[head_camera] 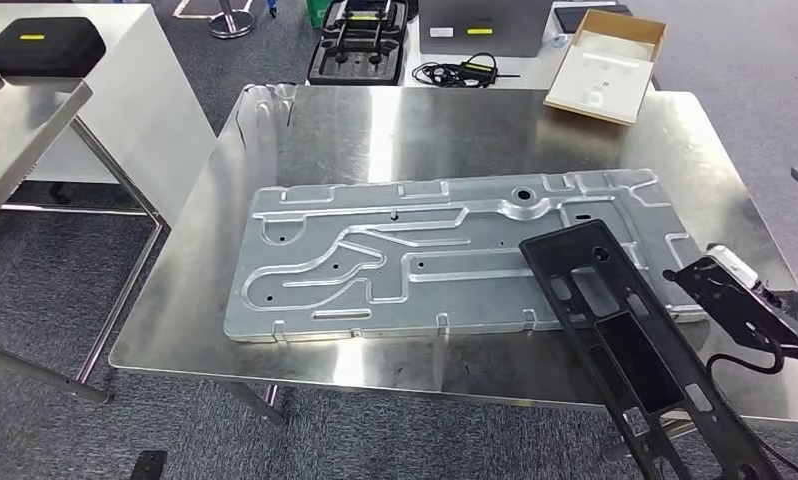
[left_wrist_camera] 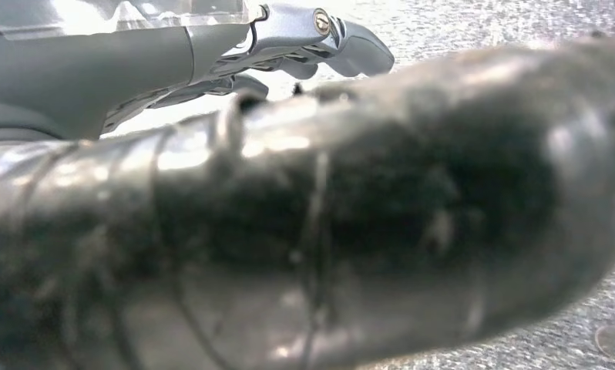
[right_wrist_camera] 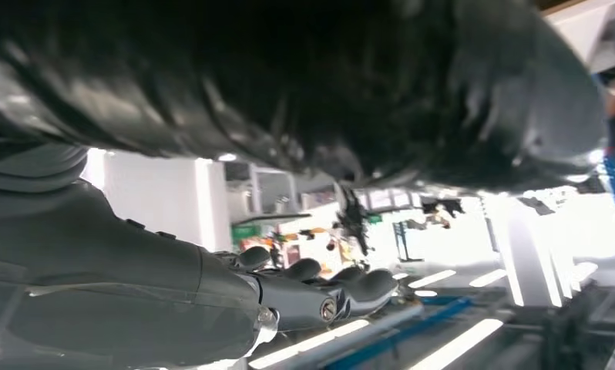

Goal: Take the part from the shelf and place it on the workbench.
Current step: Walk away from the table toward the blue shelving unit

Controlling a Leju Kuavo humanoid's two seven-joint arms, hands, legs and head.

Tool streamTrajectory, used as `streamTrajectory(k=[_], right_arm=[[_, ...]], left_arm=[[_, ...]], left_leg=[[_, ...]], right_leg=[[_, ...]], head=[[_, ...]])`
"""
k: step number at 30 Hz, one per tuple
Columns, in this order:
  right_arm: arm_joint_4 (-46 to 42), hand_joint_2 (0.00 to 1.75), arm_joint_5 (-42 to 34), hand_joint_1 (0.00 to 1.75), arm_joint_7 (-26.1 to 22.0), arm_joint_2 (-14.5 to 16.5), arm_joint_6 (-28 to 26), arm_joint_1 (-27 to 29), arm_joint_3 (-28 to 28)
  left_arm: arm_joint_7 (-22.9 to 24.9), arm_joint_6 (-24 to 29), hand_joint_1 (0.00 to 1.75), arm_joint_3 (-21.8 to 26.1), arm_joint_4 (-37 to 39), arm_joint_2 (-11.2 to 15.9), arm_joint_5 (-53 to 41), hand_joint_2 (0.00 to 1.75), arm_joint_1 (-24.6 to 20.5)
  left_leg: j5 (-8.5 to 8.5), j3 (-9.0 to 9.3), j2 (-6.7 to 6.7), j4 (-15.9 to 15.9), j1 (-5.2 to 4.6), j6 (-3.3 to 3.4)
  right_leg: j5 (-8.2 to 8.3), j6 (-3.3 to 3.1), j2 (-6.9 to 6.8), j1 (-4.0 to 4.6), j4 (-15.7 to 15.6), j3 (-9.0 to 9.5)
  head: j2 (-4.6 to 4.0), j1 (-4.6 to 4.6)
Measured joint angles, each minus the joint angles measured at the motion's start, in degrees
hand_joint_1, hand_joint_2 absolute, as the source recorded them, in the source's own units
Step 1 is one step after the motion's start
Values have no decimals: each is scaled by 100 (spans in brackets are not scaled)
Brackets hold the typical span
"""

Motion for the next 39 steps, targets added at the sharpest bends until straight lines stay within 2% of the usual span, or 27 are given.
streamTrajectory(k=[1, 2, 3, 5, 7, 8, 11, 13, 15, 16, 17, 18, 19, 21, 22, 23, 26, 27, 29, 31, 32, 33, 34, 35, 37, 38, 39], right_arm=[[-43, 0, 19, 0, -1, 5, 32, -33, 45], [-79, 0, 26, 0, -1, 13, 61, -65, 93], [-113, 0, 12, 0, -1, 20, 84, -98, 139], [-191, 0, -99, 0, -1, 27, 107, -199, 235], [-262, 0, -248, 0, -1, 29, 106, -320, 321], [-289, 0, -296, 0, -1, 31, 104, -367, 362], [-343, 0, -341, 0, -1, 33, 101, -440, 448], [-368, 0, -387, 0, -1, 33, 79, -488, 484], [-377, 0, -534, 0, -1, 33, 1, -525, 533], [-379, 0, -642, 0, -1, 34, -63, -537, 567], [-379, 0, -763, 0, -1, 34, -138, -549, 602], [-379, 0, -901, 0, -1, 34, -239, -570, 640], [-379, 0, -1046, 0, -4, 33, -359, -601, 677], [-379, 0, -1388, 0, -65, 29, -687, -672, 756], [-381, 0, -1553, 0, -129, 23, -872, -699, 793], [-385, 0, -1710, 0, -213, 19, -1066, -716, 829], [-407, 0, -1999, 0, -476, 11, -1532, -749, 951], [-427, 0, -2026, 0, -540, 11, -1628, -760, 994], [-496, 0, -1981, 0, -616, 12, -1751, -775, 1075], [-583, 0, -1900, 0, -655, 16, -1851, -780, 1153], [-627, 0, -1874, 0, -676, 21, -1907, -780, 1192], [-673, 0, -1869, 0, -715, 27, -1972, -778, 1228], [-722, 0, -1889, 0, -772, 34, -2049, -773, 1258], [-775, 0, -1930, 0, -853, 40, -2139, -763, 1285], [-895, 0, -2043, 0, -1062, 62, -2340, -723, 1320], [-953, 0, -2091, 0, -1152, 77, -2421, -696, 1334], [-1003, 0, -2126, 0, -1217, 94, -2476, -666, 1348]], left_arm=[[17, 10, 0, 0, 0, -7, -3, 0, 1], [38, 20, 0, 0, 0, -16, -5, 0, 5], [65, 29, 0, 0, 0, -24, -12, 0, 7], [120, 49, 0, 0, 0, -32, -28, 0, 4], [162, 65, 0, 0, 0, -29, -40, 0, -10], [175, 71, 0, 0, 0, -28, -41, 0, -18], [197, 83, 0, 0, 0, -34, -41, 0, -17], [207, 86, 0, 0, 0, -40, -40, 0, -12], [217, 87, 0, 0, 0, -49, -39, 0, -12], [226, 88, 0, 0, 0, -56, -39, 0, -10], [240, 92, 0, 0, 0, -65, -38, 0, -7], [258, 96, 0, 0, 0, -75, -38, 0, -4], [285, 99, 0, 0, 0, -84, -38, 0, -4], [357, 107, 0, 0, 0, -94, -39, 0, -8], [396, 109, 0, 0, 0, -97, -42, 0, -9], [432, 111, 0, 0, 0, -98, -45, 0, -9], [486, 109, 0, 0, 0, -103, -57, 0, -3], [492, 108, 0, -1, 0, -108, -58, 0, -1], [497, 108, 0, -1, 0, -122, -57, 0, -1], [498, 107, 0, -2, 0, -145, -56, 0, 0], [498, 106, 0, -2, 0, -158, -54, 0, 4], [498, 106, 0, -2, 0, -170, -50, 0, 7], [498, 106, 0, -2, 0, -179, -46, 0, 7], [497, 106, 0, -2, 0, -184, -43, 0, 6], [492, 106, 0, -2, 0, -183, -39, 0, -3], [488, 106, 0, -2, 0, -183, -38, 0, -6], [485, 106, 0, -2, 0, -182, -37, 0, -8]], left_leg=[[-132, -101, 0, 283, 7, -8], [-170, -131, 0, 421, 9, -3], [-101, -58, 0, 352, 7, 16], [204, 341, -2, -302, -17, 98], [395, 681, 2, -931, -56, 184], [415, 739, 3, -1072, -74, 212], [511, 749, 10, -1182, -71, 267], [617, 765, 30, -1287, -38, 318], [670, 717, 40, -1303, -34, 348], [686, 682, 40, -1292, -37, 349], [698, 647, 39, -1275, -38, 344], [706, 613, 38, -1252, -38, 340], [710, 582, 36, -1219, -35, 334], [700, 521, 30, -1133, -39, 303], [697, 490, 25, -1092, -47, 279], [702, 464, 21, -1064, -54, 249], [727, 413, 9, -1037, -59, 161], [663, 379, 6, -975, -55, 126], [325, 199, 4, -539, -26, 49], [-71, -58, 5, 151, 7, -9], [-162, -122, 5, 376, 19, -20], [-142, -87, 5, 400, 23, -17], [-26, 59, 5, 205, 24, -2], [145, 298, 3, -166, 21, 27], [365, 729, 0, -912, -5, 95], [405, 833, -1, -1114, -24, 123], [401, 848, -1, -1182, -42, 143]], right_leg=[[16, -9, -3, 11, 1, -26], [33, -15, -6, 23, 1, -51], [49, -16, -6, 35, 2, -69], [77, -9, -5, 56, 1, -85], [109, 28, -6, 70, -5, -91], [128, 56, -7, 67, -11, -96], [159, 154, -13, 60, -34, -101], [-55, 194, -14, 68, 204, -193], [-465, 213, -14, 58, 810, -420], [-618, 223, -15, 55, 1112, -524], [-680, 231, -15, 53, 1286, -564], [-634, 237, -16, 52, 1261, -508], [-499, 239, -17, 51, 1031, -348], [-249, 227, -16, 55, 327, 55], [-182, 205, -12, 60, 86, 178], [-167, 178, -8, 70, -26, 218], [-97, 68, -11, 74, -49, 171], [-69, 28, -17, 64, -63, 160], [-14, -38, -29, 52, -81, 116], [32, -62, -32, 58, -78, 44], [55, -62, -31, 61, -75, 9], [76, -58, -29, 64, -72, -21], [96, -51, -27, 66, -69, -42], [112, -42, -25, 67, -68, -54], [147, -3, -26, 71, -75, -65], [167, 25, -27, 68, -82, -70], [190, 60, -29, 62, -95, -75]], head=[[-1, -1], [-1, 0], [-1, -1], [-1, 1], [-1, 3], [-1, 4], [0, 3], [0, 9], [-1, 12], [-1, 11], [-1, 11], [-1, 12], [-1, 11], [-1, 12], [-1, 10], [-1, 6], [-1, 3], [-1, -2], [-1, -22], [-1, -34], [-1, -33], [-1, -34], [-1, -35], [-1, -34], [-1, -31], [-1, -32], [-1, -31]])
